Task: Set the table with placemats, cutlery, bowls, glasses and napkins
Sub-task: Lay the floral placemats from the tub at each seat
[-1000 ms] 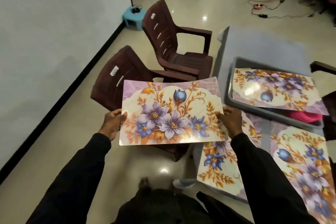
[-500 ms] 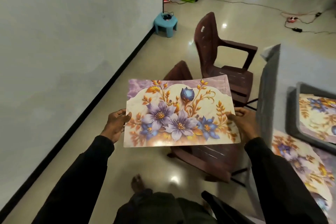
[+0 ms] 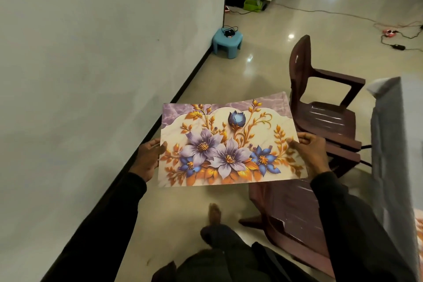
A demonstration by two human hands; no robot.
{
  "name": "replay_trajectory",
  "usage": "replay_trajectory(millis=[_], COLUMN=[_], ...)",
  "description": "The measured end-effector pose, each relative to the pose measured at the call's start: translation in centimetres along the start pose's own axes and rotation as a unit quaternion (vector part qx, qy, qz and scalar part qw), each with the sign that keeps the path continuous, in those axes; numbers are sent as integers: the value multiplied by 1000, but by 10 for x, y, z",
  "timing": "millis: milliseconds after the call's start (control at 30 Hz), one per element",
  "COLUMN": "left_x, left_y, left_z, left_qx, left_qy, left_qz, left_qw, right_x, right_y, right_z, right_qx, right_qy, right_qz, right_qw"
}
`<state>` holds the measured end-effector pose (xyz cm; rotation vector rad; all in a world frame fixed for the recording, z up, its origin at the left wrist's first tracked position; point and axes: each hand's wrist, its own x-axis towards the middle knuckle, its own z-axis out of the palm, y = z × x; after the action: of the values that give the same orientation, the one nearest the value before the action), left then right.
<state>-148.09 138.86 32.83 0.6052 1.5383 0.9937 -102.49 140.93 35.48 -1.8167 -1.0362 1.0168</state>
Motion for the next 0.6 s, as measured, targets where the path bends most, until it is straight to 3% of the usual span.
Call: replay_trajectory(millis=[600], left_x=[290], left_y=[203], left_z=[90], left_qx=[112], left_qy=[-62], left_qz=[0], left_qw=[992], right_x=[237], right_y=[-85], right_z=[89], right_qx=[74], right_qy=[85], right_qz=[48], right_qw=[993])
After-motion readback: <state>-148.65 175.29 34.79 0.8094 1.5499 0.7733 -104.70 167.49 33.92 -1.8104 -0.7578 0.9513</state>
